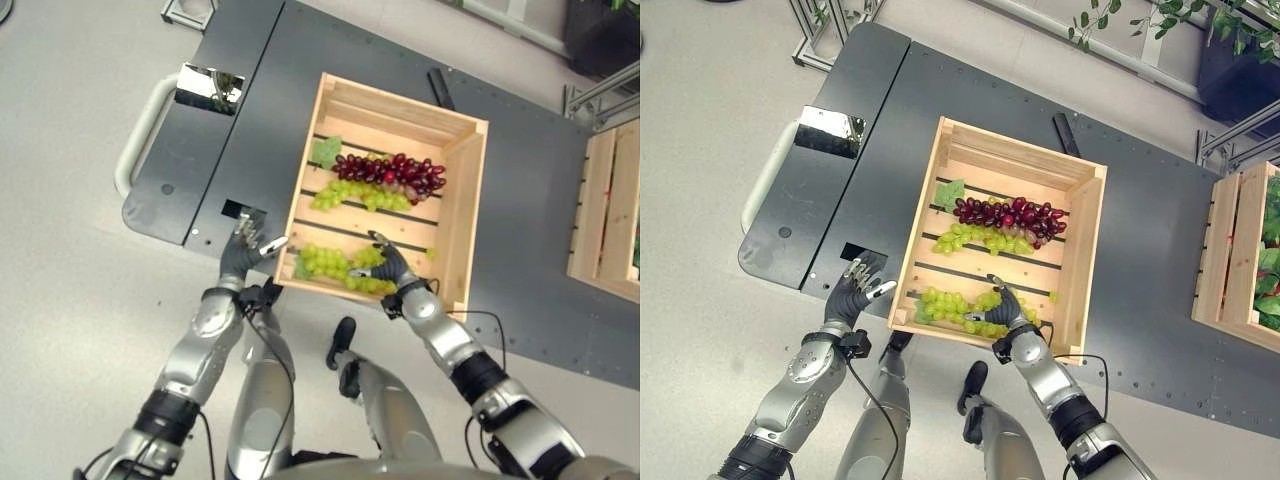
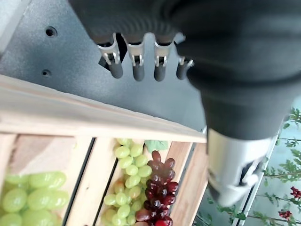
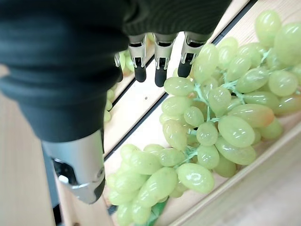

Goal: Pick up the fruits from the basket on one side to the basket on the other side

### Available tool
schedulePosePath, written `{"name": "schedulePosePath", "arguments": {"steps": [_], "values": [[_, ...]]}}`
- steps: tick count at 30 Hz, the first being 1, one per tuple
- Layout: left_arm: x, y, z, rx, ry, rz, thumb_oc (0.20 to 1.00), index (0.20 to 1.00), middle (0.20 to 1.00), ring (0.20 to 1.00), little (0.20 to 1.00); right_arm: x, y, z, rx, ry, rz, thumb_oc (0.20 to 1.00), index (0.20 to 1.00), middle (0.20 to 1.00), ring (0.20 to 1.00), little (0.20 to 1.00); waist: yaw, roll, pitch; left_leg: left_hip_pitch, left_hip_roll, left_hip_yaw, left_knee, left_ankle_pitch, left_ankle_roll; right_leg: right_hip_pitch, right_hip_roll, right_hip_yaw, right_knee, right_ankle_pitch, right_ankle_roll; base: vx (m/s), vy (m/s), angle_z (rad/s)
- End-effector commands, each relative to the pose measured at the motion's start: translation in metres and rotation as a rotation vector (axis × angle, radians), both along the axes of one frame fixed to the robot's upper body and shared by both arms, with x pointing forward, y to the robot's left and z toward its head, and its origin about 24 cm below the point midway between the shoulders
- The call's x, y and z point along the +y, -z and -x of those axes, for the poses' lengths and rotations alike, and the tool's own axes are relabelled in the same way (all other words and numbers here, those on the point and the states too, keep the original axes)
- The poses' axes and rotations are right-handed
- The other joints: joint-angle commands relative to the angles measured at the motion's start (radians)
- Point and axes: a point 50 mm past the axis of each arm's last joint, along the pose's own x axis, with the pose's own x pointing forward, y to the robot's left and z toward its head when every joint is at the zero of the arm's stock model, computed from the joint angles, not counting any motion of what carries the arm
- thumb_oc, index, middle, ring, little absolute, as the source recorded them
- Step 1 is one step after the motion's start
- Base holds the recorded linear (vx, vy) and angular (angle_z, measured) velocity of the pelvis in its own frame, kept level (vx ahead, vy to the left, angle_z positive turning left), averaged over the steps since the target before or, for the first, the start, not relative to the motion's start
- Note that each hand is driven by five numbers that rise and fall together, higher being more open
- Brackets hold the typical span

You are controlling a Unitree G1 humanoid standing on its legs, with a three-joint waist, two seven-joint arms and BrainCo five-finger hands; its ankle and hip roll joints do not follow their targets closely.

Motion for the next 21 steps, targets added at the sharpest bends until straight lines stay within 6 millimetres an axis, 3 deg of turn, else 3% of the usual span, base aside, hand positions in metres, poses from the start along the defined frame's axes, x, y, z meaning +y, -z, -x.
{"name": "schedulePosePath", "arguments": {"steps": [1,6,12,21], "values": [[-0.005,-0.020,0.002,-0.108,0.013,-0.005,1.000,1.000,1.000,1.000,1.000,0.002,-0.003,-0.002,-0.051,-0.071,0.225,1.000,1.000,1.000,1.000,1.000,0.022,-0.047,-0.016,-0.014,-0.073,0.019,-0.035,-0.026,0.124,-0.044,-0.079,0.025,-0.089,0.094,0.076,0.01,-0.025,0.08],[-0.008,-0.027,0.003,-0.135,0.046,-0.017,1.000,1.000,1.000,1.000,1.000,-0.003,0.014,-0.010,0.012,-0.172,0.648,1.000,1.000,1.000,1.000,1.000,0.049,-0.048,-0.016,-0.032,-0.081,-0.006,-0.033,-0.024,0.123,-0.052,-0.082,0.003,-0.087,0.095,0.076,0.01,-0.030,0.12],[-0.006,-0.028,0.001,-0.135,0.033,-0.018,1.000,1.000,1.000,1.000,1.000,-0.008,0.036,0.001,0.111,-0.223,0.736,1.000,1.000,1.000,1.000,1.000,0.052,-0.068,-0.016,-0.043,-0.082,-0.021,-0.034,-0.017,0.118,-0.056,-0.081,-0.014,-0.088,0.093,0.076,0.01,-0.021,0.15],[-0.009,-0.030,-0.005,-0.146,0.008,0.003,1.000,1.000,1.000,1.000,1.000,-0.012,0.046,0.006,0.148,-0.185,0.690,1.000,1.000,1.000,1.000,1.000,0.055,-0.098,-0.016,-0.043,-0.080,-0.030,-0.038,-0.016,0.116,-0.058,-0.081,-0.023,-0.077,0.087,0.075,0.01,-0.010,0.04]]}}
